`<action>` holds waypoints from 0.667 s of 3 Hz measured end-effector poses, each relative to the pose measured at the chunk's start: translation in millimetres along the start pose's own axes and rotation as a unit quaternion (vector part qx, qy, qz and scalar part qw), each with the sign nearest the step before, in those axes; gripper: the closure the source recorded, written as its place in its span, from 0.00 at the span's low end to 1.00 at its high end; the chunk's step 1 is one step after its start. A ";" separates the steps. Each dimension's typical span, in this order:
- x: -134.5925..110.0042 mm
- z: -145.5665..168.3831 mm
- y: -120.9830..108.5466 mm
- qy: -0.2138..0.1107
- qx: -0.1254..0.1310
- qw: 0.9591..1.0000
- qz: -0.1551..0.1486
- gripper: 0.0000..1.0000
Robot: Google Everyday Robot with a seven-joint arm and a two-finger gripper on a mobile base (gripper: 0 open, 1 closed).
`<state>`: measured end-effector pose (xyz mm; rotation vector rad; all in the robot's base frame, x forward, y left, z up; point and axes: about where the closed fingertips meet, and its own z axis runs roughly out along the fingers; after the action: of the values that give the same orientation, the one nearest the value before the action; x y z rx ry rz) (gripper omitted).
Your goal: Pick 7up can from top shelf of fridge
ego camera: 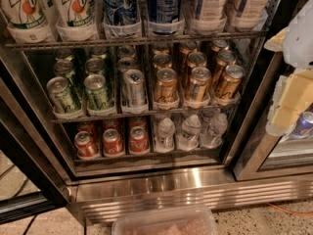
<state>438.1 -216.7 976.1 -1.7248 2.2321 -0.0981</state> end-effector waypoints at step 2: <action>-7.7 2.9 4.5 -0.012 0.007 1.000 0.006 0.00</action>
Offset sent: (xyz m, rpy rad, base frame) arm -0.0039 0.0201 -0.0108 0.0562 -0.0240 -0.0200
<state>436.5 -207.7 973.9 -1.6955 2.2187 -0.0896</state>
